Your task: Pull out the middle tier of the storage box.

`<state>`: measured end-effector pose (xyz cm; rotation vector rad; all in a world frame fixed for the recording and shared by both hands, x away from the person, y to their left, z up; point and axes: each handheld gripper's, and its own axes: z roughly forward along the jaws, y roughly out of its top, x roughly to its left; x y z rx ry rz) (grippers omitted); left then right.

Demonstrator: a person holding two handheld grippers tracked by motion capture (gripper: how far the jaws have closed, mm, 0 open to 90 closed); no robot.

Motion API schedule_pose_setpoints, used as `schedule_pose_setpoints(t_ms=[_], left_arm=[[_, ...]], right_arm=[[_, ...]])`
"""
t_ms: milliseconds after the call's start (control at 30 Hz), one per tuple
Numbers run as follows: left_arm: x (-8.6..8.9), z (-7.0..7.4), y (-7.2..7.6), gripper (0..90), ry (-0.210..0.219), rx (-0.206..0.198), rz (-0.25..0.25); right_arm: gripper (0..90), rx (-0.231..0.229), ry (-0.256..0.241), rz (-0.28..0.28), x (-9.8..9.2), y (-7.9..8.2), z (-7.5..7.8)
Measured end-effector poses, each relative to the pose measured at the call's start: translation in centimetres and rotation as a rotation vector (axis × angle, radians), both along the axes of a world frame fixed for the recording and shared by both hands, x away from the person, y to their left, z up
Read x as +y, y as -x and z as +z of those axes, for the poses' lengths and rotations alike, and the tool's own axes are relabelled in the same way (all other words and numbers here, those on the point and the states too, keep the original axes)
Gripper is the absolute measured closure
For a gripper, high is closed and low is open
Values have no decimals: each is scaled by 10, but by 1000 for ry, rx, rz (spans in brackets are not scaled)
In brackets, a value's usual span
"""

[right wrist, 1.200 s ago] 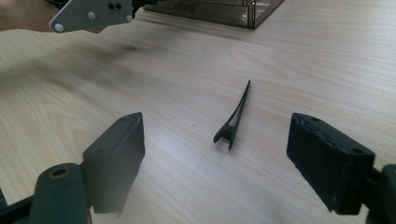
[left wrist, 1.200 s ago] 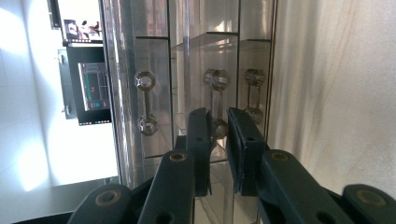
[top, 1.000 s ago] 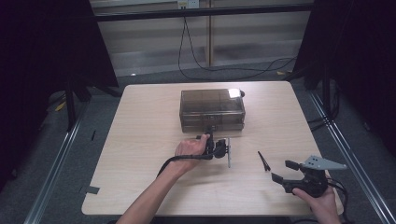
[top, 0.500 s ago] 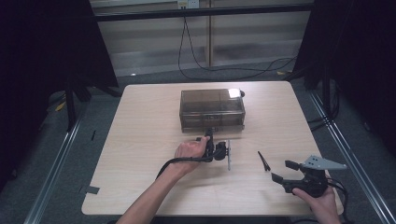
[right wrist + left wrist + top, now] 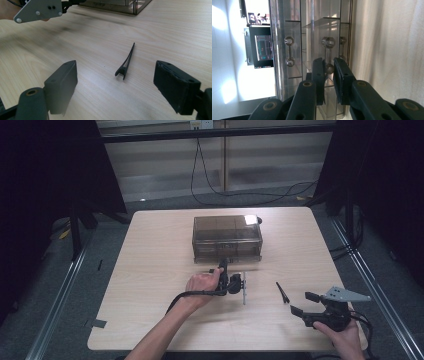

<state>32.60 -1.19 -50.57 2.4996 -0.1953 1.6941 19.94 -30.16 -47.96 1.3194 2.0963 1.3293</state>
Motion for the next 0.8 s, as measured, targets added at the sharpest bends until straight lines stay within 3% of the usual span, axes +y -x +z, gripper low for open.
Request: schedule_pose_setpoints(t_ms=[800], left_arm=[[3,0,13,804,-4,-6,-17]], right_arm=[[195,1,2,4,0,0,0]])
